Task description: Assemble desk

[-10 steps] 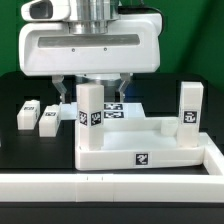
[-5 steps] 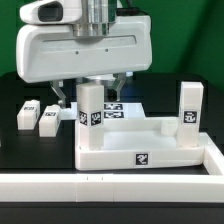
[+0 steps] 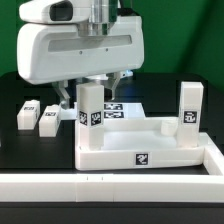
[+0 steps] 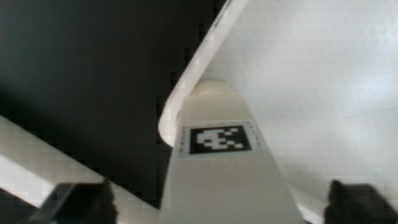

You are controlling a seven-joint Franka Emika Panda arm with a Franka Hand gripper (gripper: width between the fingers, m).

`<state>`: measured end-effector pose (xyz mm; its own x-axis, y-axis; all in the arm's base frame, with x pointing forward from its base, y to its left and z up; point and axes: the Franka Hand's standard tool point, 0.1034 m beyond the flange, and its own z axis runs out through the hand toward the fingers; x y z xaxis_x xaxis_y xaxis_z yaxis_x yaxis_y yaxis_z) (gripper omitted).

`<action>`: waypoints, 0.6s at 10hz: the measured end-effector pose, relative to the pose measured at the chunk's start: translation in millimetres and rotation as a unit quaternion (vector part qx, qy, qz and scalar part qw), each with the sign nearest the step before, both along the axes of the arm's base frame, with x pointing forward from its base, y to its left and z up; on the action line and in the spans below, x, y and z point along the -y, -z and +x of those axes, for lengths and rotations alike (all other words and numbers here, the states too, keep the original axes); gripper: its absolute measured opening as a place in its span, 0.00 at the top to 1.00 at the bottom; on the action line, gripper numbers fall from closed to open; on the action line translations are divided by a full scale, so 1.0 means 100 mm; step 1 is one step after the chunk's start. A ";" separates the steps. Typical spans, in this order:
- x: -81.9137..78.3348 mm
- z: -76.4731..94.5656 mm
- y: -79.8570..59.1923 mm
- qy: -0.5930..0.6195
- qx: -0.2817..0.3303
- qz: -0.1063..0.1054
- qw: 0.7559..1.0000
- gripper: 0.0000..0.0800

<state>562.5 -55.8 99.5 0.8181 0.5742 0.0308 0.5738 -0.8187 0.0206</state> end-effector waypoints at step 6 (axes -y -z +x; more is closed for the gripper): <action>0.00 0.00 0.00 0.097 -0.001 0.008 0.995 0.64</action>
Offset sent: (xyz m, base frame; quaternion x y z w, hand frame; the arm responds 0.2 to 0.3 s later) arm 0.0000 0.0000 0.0000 0.0000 0.0000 0.0000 1.0000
